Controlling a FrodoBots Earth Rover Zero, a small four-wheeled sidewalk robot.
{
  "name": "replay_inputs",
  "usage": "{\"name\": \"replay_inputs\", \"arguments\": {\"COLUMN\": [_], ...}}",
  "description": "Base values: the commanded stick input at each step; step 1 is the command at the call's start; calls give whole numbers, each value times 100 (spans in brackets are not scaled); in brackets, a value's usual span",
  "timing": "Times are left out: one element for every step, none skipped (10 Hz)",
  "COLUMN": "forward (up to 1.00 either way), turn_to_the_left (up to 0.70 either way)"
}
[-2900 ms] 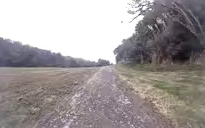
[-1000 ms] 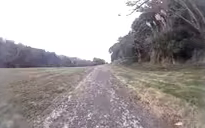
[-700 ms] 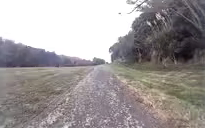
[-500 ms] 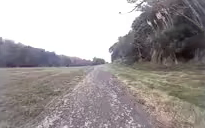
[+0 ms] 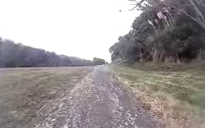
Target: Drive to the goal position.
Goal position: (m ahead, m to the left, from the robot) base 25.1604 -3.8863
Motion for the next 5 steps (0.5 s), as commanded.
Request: {"name": "replay_inputs", "arguments": {"forward": [45, 45, 45, 45, 45], "turn_to_the_left": [0, 0, 0, 0, 0]}}
